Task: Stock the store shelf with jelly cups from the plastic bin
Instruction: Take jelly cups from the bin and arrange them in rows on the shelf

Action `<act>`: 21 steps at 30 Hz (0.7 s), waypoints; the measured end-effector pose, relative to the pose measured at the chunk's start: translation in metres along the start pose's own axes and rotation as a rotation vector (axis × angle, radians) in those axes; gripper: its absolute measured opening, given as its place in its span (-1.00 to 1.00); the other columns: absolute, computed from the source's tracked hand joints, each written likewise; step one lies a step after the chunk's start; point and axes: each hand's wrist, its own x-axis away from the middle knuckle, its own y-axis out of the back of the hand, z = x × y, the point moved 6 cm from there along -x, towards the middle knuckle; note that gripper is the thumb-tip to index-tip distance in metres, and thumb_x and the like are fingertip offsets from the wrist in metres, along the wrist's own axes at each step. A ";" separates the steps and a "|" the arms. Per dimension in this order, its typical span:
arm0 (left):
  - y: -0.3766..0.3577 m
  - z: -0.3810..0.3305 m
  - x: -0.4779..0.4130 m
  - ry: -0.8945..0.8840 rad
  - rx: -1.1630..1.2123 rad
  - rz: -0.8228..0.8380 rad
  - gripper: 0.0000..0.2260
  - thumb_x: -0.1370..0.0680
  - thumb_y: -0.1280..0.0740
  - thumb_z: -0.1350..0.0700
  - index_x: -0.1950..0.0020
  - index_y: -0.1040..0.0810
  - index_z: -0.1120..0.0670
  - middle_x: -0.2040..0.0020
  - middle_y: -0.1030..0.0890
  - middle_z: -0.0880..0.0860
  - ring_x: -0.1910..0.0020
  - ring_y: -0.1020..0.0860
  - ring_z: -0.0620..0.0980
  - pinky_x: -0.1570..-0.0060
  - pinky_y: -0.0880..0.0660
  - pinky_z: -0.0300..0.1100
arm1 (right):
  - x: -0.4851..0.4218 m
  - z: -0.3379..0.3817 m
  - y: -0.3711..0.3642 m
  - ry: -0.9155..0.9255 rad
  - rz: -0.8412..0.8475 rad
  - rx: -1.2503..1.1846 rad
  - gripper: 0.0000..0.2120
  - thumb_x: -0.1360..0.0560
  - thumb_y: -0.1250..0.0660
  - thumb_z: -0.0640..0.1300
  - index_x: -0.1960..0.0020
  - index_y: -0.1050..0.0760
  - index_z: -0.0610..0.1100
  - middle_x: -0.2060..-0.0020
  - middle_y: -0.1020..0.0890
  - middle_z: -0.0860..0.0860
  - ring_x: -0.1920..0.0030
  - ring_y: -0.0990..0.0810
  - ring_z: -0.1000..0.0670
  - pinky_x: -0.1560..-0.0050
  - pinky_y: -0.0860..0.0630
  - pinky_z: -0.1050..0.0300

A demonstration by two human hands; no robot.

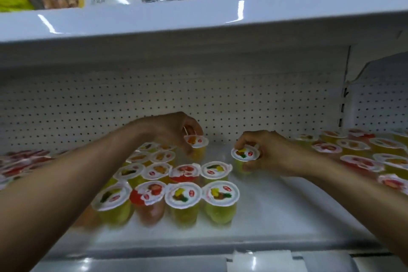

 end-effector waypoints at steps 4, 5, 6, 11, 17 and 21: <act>-0.019 0.017 -0.012 -0.006 -0.020 0.165 -0.52 -0.34 -0.58 0.17 -0.13 -0.49 -0.17 -0.09 -0.56 -0.15 -0.11 -0.55 -0.11 -0.15 -0.56 -0.10 | -0.025 0.003 -0.019 0.027 0.087 -0.086 -0.69 -0.32 -0.56 -0.01 -0.02 -0.58 0.10 0.04 -0.61 0.19 0.02 -0.58 0.15 0.01 -0.56 0.15; -0.022 0.019 -0.013 -0.010 -0.032 0.203 -0.51 -0.35 -0.58 0.19 -0.14 -0.48 -0.16 -0.08 -0.55 -0.15 -0.12 -0.55 -0.09 -0.15 -0.55 -0.10 | -0.029 0.005 -0.023 0.031 0.111 -0.120 -0.69 -0.33 -0.56 -0.01 -0.04 -0.59 0.09 0.03 -0.62 0.18 0.01 -0.59 0.15 -0.04 -0.57 0.13; -0.023 0.020 -0.014 -0.018 -0.035 0.229 -0.51 -0.36 -0.57 0.21 -0.14 -0.48 -0.16 -0.10 -0.56 -0.13 -0.13 -0.55 -0.07 -0.16 -0.55 -0.11 | -0.032 0.006 -0.025 0.022 0.139 -0.158 -0.69 -0.35 -0.55 -0.02 -0.06 -0.60 0.08 0.01 -0.63 0.18 -0.01 -0.59 0.15 -0.09 -0.58 0.11; -0.016 0.021 -0.008 -0.044 0.085 0.275 -0.68 -0.48 -0.45 0.25 0.04 -0.52 -0.20 -0.05 -0.62 -0.04 -0.09 -0.59 -0.03 -0.16 -0.53 -0.09 | -0.039 0.005 -0.030 -0.067 0.225 -0.344 -0.67 -0.42 -0.42 -0.25 -0.12 -0.63 0.07 -0.07 -0.66 0.09 -0.10 -0.61 0.11 -0.14 -0.57 0.13; -0.013 0.020 -0.010 -0.036 0.093 0.242 -0.76 -0.53 -0.42 0.17 -0.19 -0.59 0.08 -0.01 -0.65 0.00 0.03 -0.59 -0.09 -0.04 -0.54 -0.19 | -0.044 0.005 -0.042 -0.165 0.241 -0.522 -0.61 -0.48 -0.27 -0.42 -0.15 -0.62 -0.05 -0.05 -0.69 -0.04 -0.08 -0.66 0.02 -0.11 -0.57 0.17; -0.011 0.023 -0.010 -0.042 0.084 0.237 -0.81 -0.53 -0.42 0.16 -0.12 -0.58 -0.01 -0.01 -0.67 0.00 0.03 -0.61 -0.10 -0.03 -0.55 -0.20 | -0.045 0.007 -0.044 -0.187 0.244 -0.592 -0.72 -0.52 -0.33 -0.32 -0.18 -0.60 -0.12 -0.04 -0.70 -0.03 -0.06 -0.67 0.01 -0.09 -0.57 0.20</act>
